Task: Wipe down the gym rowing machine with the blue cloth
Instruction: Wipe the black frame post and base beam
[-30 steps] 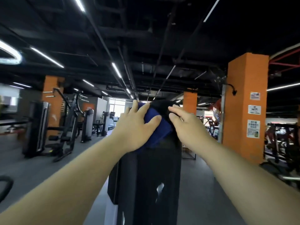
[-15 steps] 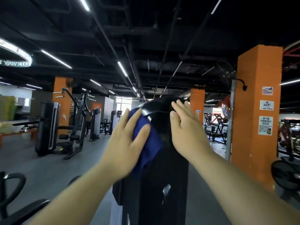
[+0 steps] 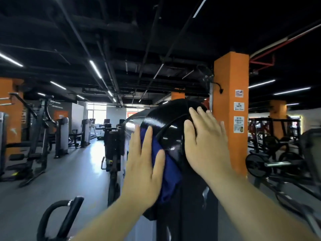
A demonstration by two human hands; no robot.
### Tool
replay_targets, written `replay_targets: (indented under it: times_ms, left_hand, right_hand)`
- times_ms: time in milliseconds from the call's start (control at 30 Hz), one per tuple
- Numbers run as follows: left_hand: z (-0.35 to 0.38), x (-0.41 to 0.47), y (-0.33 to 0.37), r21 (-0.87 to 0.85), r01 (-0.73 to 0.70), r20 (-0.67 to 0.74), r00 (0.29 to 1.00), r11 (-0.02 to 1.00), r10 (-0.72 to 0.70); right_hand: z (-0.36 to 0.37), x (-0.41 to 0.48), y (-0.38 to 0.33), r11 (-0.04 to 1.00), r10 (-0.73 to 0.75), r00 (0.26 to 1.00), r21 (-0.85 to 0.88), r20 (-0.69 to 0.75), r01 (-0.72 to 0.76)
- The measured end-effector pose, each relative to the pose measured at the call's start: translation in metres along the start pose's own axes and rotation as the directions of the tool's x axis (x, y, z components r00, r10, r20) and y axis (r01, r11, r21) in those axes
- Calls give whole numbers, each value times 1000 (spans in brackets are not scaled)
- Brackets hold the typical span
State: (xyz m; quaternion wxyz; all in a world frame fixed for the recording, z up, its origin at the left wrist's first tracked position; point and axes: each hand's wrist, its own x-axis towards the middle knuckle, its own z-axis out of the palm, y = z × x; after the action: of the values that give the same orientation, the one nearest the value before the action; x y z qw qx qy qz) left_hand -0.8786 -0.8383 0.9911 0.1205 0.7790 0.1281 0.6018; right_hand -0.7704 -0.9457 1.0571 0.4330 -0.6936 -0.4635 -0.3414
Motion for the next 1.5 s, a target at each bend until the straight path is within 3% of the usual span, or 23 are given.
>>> replay_targets:
  times_ms: [100,300,433,600,800,933,1067,1300,1400,1500]
  left_hand:
    - [3,-17,-11,-49,77,9,997,996,-77]
    - [5,76,21,19,74,-97,993,997,-72]
    - [21,-3,-2,-80,1,-117,993,997,-11]
    - [33,-70,-29,-77,56,-39,998,995,-59]
    - [13,18,8,-173,164,-102,978,971,-184]
    - [30,-45,-8,-126,89,-113,988,988,-104]
    - [42,-105,-28,-87,162,-54,985,983,-167]
    - [20,14,33,-104,285,-164,940,953,-299]
    - [32,-21,35,-81,235,-159,956,969,-246]
    - [50,-91,32,53,196,-136,973,979,-187]
  right_hand:
    - [7,-13,0,997,-72,996,-23,-47,71]
    - [11,-11,2,998,-46,992,31,-113,50]
    - [10,-11,4,997,-51,992,50,-113,57]
    - [11,-12,6,995,-49,991,81,-128,60]
    - [7,-12,10,994,-82,993,59,-81,86]
    - [0,-10,23,988,-129,992,90,-1,128]
    - [-3,-9,31,976,-166,986,149,18,161]
    - [-12,-3,46,947,-276,958,191,83,257]
    - [-18,12,57,930,-333,938,196,92,311]
    - [-17,27,64,900,-290,948,374,133,223]
